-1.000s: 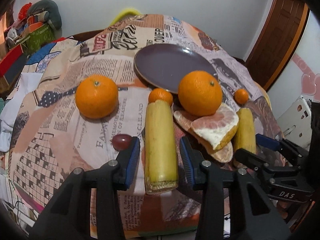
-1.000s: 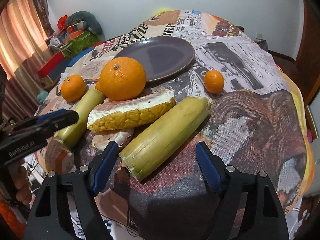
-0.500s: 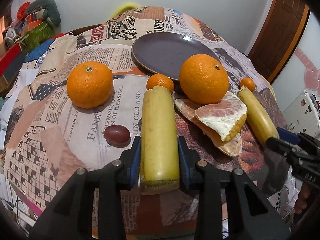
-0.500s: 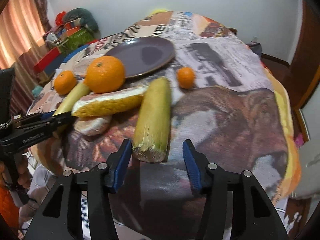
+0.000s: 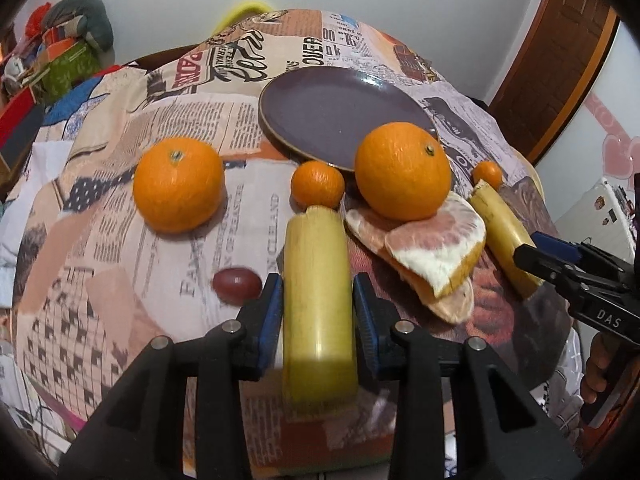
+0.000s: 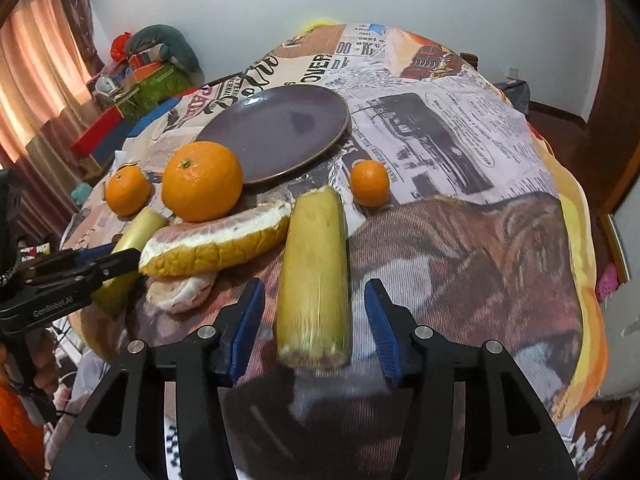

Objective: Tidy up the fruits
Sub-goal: 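Grasp a yellow cylinder with the left tool while the right tool grasps another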

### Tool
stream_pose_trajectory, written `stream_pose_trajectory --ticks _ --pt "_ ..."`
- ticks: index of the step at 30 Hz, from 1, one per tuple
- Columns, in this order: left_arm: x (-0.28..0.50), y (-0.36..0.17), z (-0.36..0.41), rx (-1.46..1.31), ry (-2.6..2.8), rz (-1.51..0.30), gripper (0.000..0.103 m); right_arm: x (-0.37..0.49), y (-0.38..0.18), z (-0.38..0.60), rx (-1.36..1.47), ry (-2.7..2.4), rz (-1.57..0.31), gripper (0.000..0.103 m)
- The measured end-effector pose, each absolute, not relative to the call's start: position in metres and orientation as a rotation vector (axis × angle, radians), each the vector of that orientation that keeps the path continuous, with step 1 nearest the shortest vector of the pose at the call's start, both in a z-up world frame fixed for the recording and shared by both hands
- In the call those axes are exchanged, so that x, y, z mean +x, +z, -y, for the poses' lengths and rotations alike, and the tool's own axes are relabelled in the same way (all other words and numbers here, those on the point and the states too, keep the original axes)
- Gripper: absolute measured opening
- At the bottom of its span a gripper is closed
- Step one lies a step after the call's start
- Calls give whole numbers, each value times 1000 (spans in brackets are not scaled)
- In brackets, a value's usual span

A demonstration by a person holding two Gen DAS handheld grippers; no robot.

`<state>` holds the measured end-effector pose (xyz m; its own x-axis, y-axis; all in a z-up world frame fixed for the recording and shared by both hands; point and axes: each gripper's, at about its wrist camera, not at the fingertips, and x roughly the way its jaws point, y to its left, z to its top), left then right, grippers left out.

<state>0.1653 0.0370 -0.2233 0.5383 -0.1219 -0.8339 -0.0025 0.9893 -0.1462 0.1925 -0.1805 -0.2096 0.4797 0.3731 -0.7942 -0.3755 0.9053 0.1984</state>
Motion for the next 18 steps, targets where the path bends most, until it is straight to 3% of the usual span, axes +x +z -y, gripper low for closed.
stream_pose_trajectory --ticks 8,11,18 --pt "181 -232 -37 -133 -79 -1017 35 212 -223 173 -16 477 -1004 48" --pt "184 -235 -36 -124 -79 -1014 35 212 -224 171 -29 475 -998 37" --pt "181 -225 -35 -121 -73 -990 36 208 -217 175 -18 479 -976 36"
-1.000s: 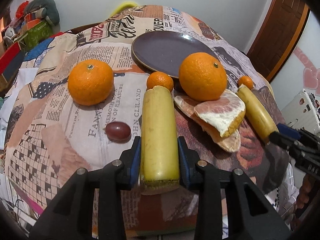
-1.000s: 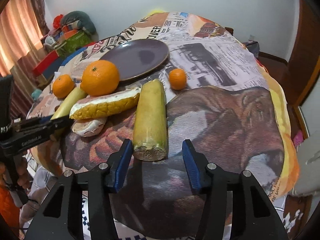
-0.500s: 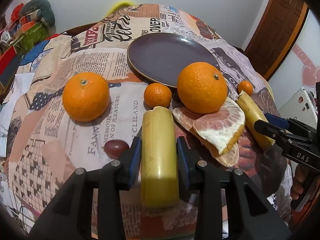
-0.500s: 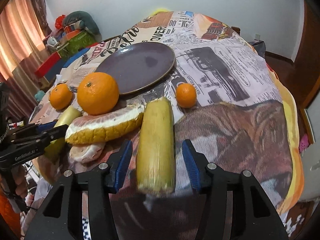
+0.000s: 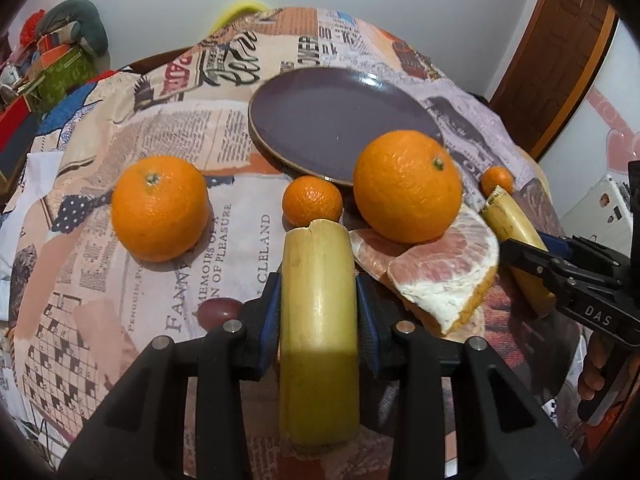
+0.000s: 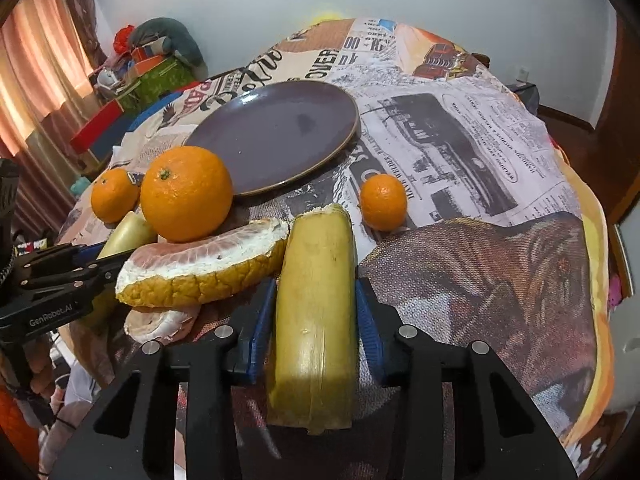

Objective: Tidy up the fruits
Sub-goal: 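Grasp a yellow cylinder with the left tool while the right tool grasps another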

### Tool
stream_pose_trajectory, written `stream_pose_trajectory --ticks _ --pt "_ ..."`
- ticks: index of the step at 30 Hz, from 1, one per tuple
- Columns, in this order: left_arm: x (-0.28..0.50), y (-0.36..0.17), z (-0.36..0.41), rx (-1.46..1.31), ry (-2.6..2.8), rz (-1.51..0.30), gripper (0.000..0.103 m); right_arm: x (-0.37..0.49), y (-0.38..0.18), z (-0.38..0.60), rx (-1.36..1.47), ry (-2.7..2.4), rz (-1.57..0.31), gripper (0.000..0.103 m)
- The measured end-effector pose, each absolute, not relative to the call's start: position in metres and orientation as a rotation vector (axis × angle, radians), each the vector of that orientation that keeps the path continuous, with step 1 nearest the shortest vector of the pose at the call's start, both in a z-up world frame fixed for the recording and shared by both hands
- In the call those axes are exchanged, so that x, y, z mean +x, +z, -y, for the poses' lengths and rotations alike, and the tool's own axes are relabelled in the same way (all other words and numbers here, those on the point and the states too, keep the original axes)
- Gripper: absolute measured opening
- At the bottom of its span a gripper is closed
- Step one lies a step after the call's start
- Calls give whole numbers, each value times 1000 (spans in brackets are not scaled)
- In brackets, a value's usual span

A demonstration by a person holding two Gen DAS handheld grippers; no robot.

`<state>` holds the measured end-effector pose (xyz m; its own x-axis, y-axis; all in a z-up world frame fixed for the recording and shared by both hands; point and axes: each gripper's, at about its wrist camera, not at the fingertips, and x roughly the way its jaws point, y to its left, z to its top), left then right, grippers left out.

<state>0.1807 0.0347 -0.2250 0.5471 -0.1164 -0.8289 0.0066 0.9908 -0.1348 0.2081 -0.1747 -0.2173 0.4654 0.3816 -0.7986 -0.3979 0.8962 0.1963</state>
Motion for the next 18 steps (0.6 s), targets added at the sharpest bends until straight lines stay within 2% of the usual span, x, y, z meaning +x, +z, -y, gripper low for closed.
stream_pose_trajectory --ticks 18 --pt "154 -136 -35 -131 -77 -755 34 197 -143 185 19 468 -747 36"
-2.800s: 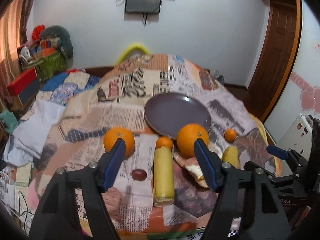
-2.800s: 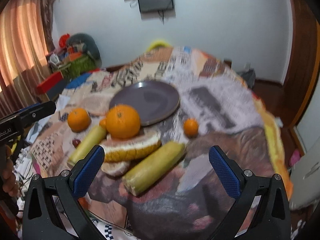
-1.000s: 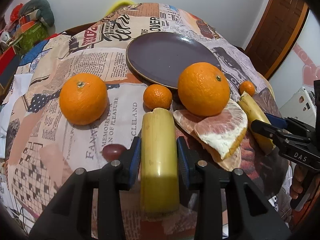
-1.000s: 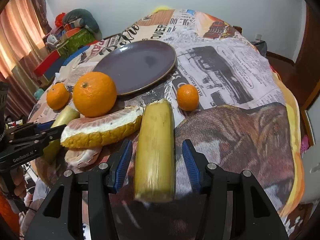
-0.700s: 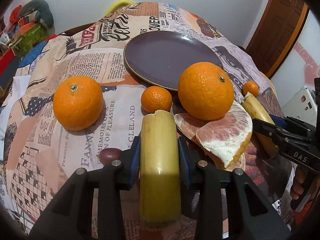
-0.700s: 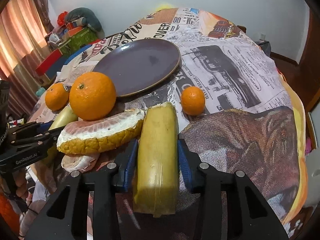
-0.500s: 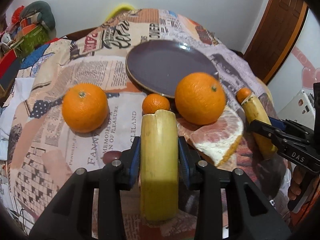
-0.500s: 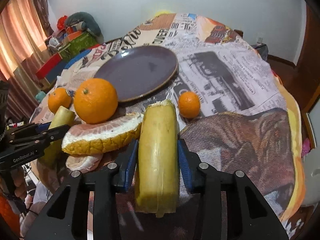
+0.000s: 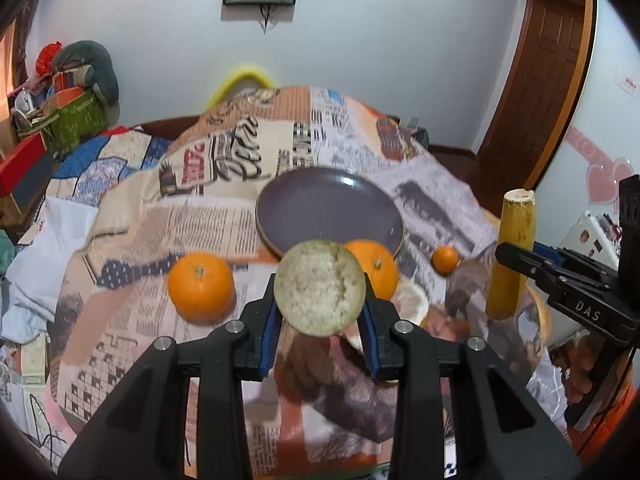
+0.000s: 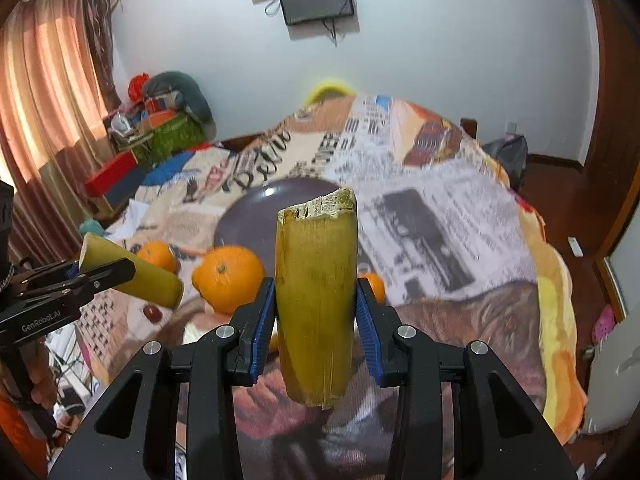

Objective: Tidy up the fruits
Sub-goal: 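Grasp a yellow cylinder with the left tool while the right tool grasps another, then carry both yellow cylinders onto the grey plate and release them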

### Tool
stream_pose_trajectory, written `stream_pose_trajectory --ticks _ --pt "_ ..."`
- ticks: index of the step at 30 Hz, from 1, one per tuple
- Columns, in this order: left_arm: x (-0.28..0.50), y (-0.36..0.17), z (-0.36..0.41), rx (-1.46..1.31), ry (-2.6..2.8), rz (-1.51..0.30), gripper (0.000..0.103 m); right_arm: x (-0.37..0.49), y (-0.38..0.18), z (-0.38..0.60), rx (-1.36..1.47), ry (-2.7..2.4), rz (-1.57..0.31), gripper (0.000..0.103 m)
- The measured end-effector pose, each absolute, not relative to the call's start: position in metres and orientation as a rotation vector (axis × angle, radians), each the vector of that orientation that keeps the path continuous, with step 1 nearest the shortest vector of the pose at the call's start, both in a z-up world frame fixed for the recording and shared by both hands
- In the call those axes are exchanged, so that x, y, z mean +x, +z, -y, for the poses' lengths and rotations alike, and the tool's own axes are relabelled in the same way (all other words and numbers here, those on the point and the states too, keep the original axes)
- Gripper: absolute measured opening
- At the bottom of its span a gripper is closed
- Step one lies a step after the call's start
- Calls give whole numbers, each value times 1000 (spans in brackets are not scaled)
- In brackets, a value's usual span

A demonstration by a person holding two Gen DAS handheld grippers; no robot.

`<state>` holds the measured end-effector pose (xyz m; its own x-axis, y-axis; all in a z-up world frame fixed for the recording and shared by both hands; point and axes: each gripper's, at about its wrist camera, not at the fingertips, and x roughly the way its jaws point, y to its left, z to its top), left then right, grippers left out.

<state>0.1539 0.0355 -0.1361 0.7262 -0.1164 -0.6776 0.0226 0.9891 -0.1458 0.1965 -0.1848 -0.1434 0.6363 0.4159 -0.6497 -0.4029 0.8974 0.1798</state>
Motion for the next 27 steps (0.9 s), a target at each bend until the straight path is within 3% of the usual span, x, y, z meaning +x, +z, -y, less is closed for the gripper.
stream_pose_trajectory --ticks 11,27 --pt "179 -120 -34 -116 -84 -703 34 223 -133 177 25 471 -694 36" --pt "242 -143 -41 -116 -79 -737 34 270 -151 151 9 502 -719 36"
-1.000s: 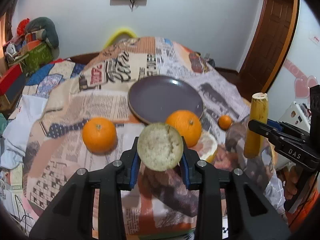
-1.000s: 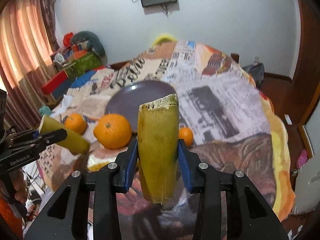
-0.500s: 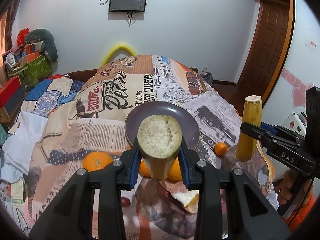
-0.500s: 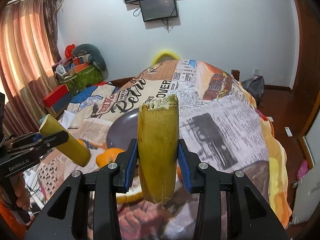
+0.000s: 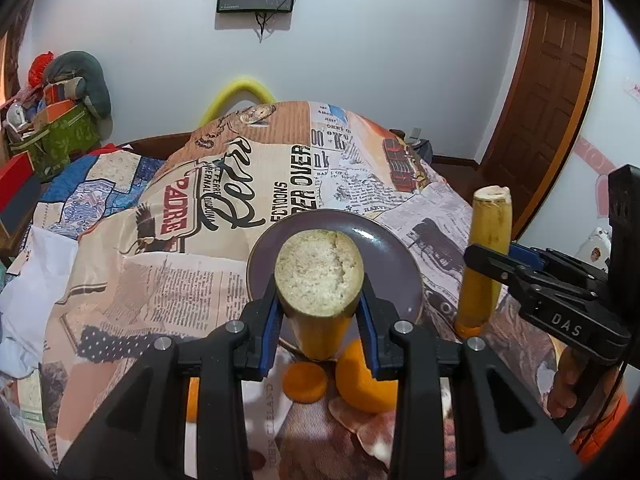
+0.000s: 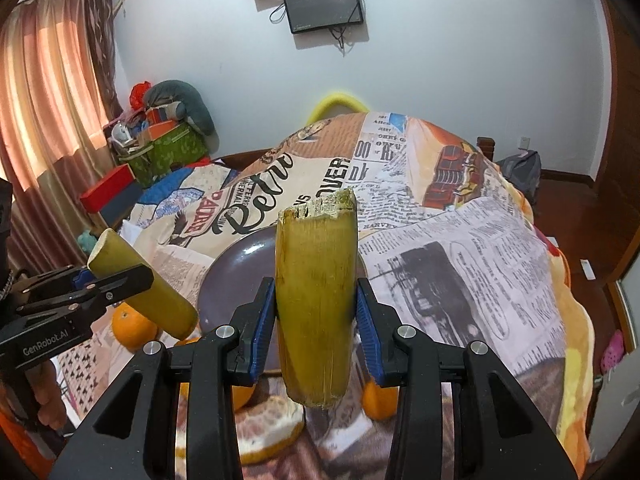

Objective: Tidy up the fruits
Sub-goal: 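Carry both yellow cylinders onto the grey plate and release them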

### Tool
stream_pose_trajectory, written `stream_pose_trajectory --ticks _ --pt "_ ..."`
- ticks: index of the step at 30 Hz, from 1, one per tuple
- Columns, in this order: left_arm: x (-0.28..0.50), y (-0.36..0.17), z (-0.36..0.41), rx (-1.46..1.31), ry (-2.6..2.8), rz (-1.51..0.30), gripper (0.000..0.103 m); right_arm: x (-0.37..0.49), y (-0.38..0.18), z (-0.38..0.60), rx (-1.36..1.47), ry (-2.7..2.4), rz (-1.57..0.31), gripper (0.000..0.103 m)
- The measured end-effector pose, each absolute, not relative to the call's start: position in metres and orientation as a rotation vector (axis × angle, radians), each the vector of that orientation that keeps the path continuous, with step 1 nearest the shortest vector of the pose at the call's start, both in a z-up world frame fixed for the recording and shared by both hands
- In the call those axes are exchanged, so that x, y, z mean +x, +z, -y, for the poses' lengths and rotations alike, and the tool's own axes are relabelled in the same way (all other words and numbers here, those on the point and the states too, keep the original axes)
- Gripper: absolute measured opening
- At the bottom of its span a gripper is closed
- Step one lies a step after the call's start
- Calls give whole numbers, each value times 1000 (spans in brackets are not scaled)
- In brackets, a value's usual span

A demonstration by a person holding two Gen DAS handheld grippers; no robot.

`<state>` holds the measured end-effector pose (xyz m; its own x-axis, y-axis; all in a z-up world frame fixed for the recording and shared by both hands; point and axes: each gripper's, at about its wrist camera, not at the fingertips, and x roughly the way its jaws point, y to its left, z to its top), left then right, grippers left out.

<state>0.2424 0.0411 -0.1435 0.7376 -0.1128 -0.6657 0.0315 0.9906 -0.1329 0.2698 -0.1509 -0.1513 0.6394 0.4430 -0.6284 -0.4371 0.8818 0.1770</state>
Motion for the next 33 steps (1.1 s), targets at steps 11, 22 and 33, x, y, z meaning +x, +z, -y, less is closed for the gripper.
stream_pose_trajectory --ticks 11,22,33 --pt "283 -176 -46 -148 -118 -826 34 303 -174 127 -36 531 -769 36" --pt "319 -180 -49 -153 -139 -850 34 334 -195 111 -71 540 -851 36" --pt "342 -182 -50 -139 -94 -867 44 345 -202 100 -111 548 -887 36"
